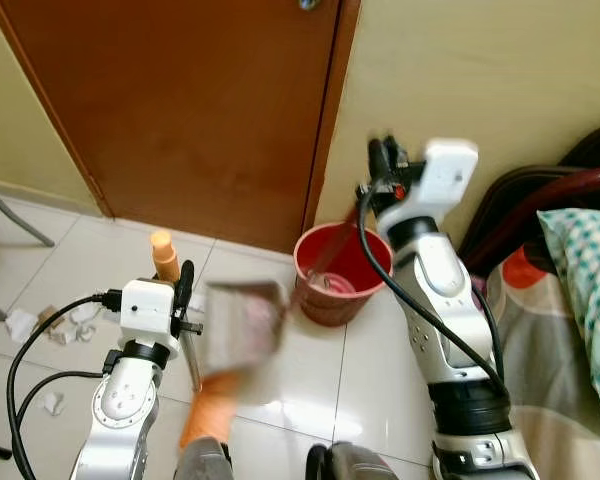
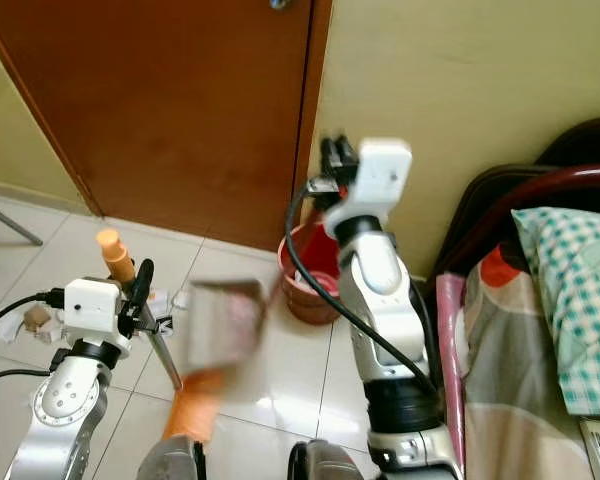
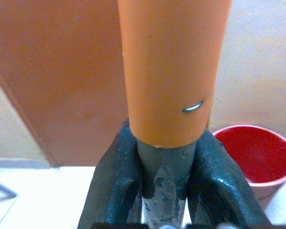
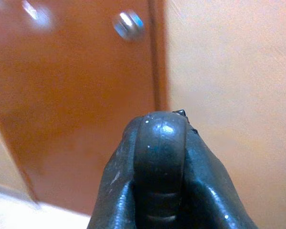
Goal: Sweep floor
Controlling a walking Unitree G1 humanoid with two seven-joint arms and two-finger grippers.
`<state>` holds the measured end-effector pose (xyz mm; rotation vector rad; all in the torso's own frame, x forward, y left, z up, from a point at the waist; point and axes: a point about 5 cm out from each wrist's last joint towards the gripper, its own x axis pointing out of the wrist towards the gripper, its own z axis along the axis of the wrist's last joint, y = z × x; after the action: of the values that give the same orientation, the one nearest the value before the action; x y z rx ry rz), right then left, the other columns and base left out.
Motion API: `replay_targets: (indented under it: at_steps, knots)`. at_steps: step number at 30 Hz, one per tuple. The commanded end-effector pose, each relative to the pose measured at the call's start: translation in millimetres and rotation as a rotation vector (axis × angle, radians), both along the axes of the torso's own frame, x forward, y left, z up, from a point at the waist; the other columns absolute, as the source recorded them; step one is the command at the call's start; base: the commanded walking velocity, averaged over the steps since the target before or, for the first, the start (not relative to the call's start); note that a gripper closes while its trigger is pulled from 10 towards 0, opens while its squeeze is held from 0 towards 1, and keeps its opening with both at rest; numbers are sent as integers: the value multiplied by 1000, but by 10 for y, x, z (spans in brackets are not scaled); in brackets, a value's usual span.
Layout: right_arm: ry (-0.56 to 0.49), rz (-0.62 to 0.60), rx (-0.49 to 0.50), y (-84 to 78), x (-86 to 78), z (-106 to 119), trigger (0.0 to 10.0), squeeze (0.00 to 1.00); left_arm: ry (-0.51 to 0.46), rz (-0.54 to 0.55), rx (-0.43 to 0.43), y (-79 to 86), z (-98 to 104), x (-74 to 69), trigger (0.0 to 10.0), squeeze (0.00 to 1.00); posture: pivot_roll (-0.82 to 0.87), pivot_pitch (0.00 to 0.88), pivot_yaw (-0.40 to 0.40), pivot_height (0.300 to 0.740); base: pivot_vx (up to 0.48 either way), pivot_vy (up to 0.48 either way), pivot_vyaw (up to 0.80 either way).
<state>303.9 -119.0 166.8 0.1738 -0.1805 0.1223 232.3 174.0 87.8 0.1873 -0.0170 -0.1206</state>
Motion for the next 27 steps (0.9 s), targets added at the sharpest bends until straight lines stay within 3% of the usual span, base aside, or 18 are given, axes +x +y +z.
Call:
replay_targets:
  at_steps: [1,6,13,18,24,27]
  knots:
    - [-32,-47,19,-88,-61,48,10000,0,36,-14,57,43,-30,-37,10000,0,59,177,-13,740,0,0,0]
    - [44,-71,-37,-204,-277,-169,10000,0,21,-45,66,31,55,-30,10000,0,43,196,4,740,0,0,0]
    - [101,-128,-58,-383,-353,-278,10000,0,38,-30,43,36,56,-74,10000,0,26,201,-7,740,0,0,0]
    - [121,-160,-86,-429,-370,-346,10000,0,38,-27,33,27,75,-76,10000,0,32,191,-6,740,0,0,0]
    - [126,-171,-87,-451,-325,-347,10000,0,16,-27,25,-8,170,2,10000,0,25,163,-3,740,0,0,788]
    - [117,-175,-93,-477,-293,-318,10000,0,-31,-36,1,-92,311,82,10000,0,25,157,-7,740,0,262,788]
